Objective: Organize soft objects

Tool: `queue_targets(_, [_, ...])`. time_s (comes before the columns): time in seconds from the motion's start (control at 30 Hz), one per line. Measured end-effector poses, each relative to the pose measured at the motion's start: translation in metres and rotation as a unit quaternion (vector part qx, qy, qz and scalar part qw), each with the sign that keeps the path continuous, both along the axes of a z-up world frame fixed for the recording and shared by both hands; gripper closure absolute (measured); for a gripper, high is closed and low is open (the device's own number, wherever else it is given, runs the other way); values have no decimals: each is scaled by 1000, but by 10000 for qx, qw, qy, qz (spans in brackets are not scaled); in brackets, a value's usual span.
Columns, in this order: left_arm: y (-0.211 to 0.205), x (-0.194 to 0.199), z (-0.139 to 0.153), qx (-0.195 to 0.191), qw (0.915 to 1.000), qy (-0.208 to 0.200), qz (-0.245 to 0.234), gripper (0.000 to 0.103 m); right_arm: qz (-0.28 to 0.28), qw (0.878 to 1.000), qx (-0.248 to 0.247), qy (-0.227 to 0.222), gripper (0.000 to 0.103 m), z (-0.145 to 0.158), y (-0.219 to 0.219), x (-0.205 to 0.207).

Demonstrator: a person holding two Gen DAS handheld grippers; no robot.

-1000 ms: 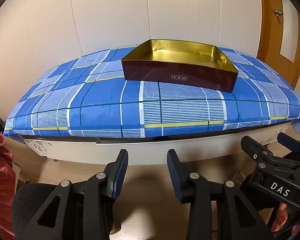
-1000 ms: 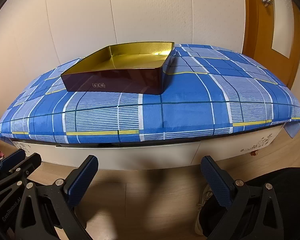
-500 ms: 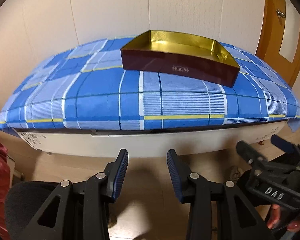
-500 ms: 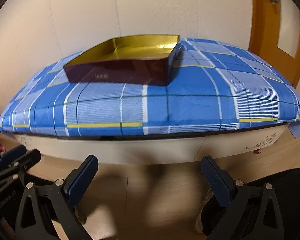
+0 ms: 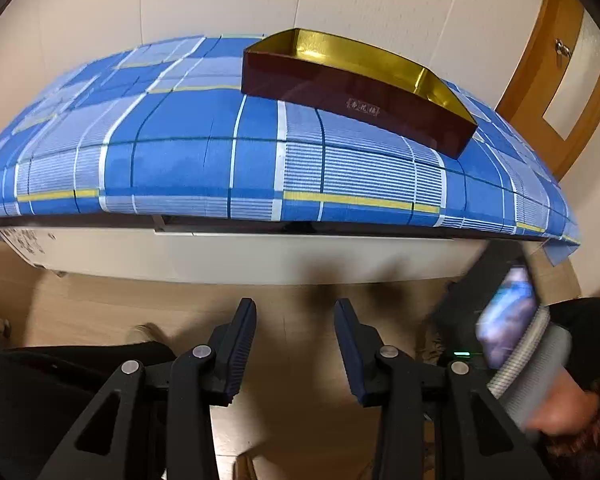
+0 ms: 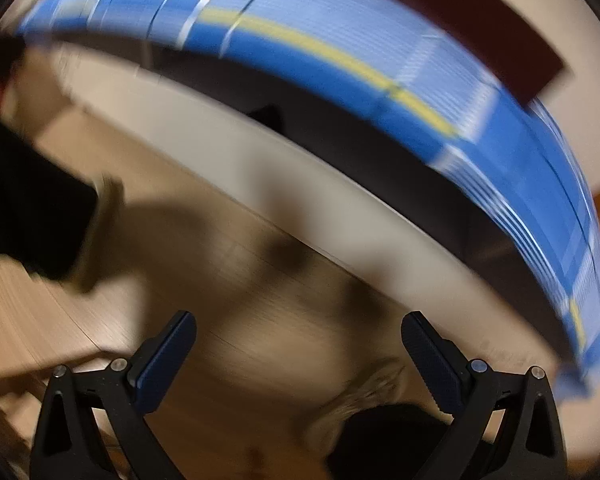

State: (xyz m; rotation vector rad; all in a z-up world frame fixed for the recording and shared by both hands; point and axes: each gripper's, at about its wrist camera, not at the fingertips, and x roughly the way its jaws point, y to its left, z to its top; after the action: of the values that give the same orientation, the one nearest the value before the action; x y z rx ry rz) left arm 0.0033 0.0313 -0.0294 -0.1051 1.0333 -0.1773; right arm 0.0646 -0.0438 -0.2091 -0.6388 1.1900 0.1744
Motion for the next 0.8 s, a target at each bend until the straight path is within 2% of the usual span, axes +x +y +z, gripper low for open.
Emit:
queue_targets(0.1, [7, 2, -5, -40, 9998, 192, 107, 63, 657, 9937, -903, -22, 0, -29, 3, 13])
queue_targets(0.2, [9, 1, -7, 151, 9995, 160, 207, 63, 909, 9876, -1275, -93, 0, -44, -2, 28])
queue_targets(0.3, [12, 0, -8, 297, 9992, 68, 276, 63, 892, 9877, -1285, -77, 0, -47, -12, 42])
queue_targets(0.4, [14, 1, -13, 331, 9989, 144, 282, 63, 984, 9850, -1416, -54, 0, -59, -18, 49])
queue_targets(0.63, [17, -3, -21, 707, 9967, 227, 338, 63, 1182, 9776, -1743, -21, 0, -88, -24, 77])
queue_targets(0.8, [19, -5, -25, 846, 9952, 303, 376, 63, 1143, 9802, -1605, 213, 0, -96, -31, 91])
